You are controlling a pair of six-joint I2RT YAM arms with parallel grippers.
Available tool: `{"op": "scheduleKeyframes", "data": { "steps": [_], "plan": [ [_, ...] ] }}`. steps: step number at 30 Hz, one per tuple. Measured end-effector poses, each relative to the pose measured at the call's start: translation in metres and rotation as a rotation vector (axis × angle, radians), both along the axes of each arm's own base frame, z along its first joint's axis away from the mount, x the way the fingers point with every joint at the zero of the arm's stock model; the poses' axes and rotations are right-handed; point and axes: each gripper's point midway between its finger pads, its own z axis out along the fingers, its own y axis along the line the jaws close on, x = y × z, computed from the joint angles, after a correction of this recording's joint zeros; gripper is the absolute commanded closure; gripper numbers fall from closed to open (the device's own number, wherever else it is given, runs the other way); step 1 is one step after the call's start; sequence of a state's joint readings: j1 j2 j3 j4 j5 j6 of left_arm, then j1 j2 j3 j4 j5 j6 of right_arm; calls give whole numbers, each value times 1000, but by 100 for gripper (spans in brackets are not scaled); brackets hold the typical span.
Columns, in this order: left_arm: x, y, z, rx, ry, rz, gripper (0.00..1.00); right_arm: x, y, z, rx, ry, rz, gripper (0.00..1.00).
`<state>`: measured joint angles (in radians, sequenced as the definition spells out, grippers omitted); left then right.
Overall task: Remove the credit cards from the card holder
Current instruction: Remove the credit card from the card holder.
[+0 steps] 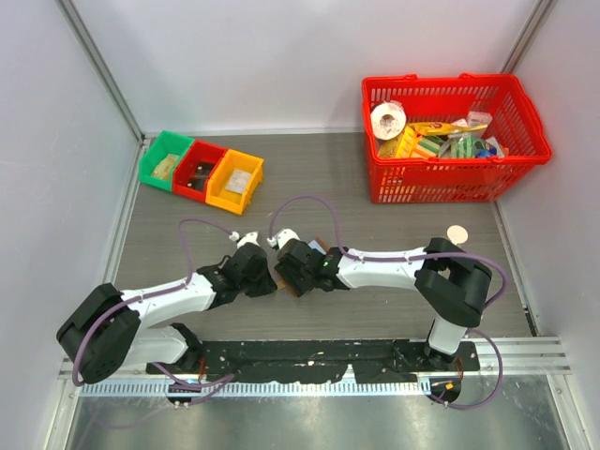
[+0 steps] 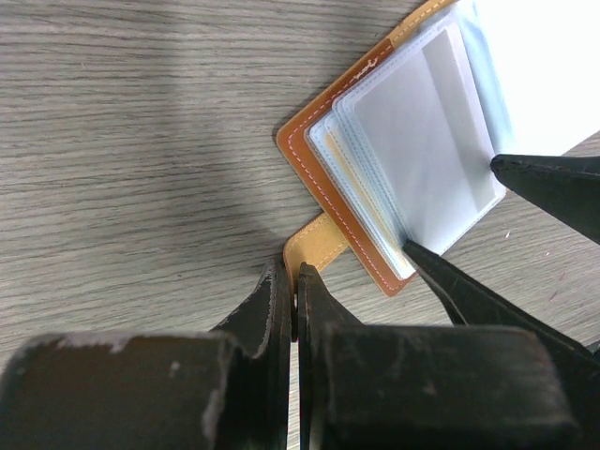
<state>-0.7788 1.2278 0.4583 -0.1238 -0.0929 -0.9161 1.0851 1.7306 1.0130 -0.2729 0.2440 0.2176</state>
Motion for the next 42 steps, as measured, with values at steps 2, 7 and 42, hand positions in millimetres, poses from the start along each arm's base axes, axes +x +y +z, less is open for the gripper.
{"op": "scheduleKeyframes", "data": {
  "steps": [2,7,42],
  "plan": [
    [0,0,0,-1,1,-1,100,2,-2,1,-13,-16,-10,45],
    [-1,-1,0,-4,4,-6,100,4,-11,5,-41,-37,-25,50],
    [-4,0,0,-8,5,-17,100,40,-37,47,-7,-133,-220,48]
  ]
}}
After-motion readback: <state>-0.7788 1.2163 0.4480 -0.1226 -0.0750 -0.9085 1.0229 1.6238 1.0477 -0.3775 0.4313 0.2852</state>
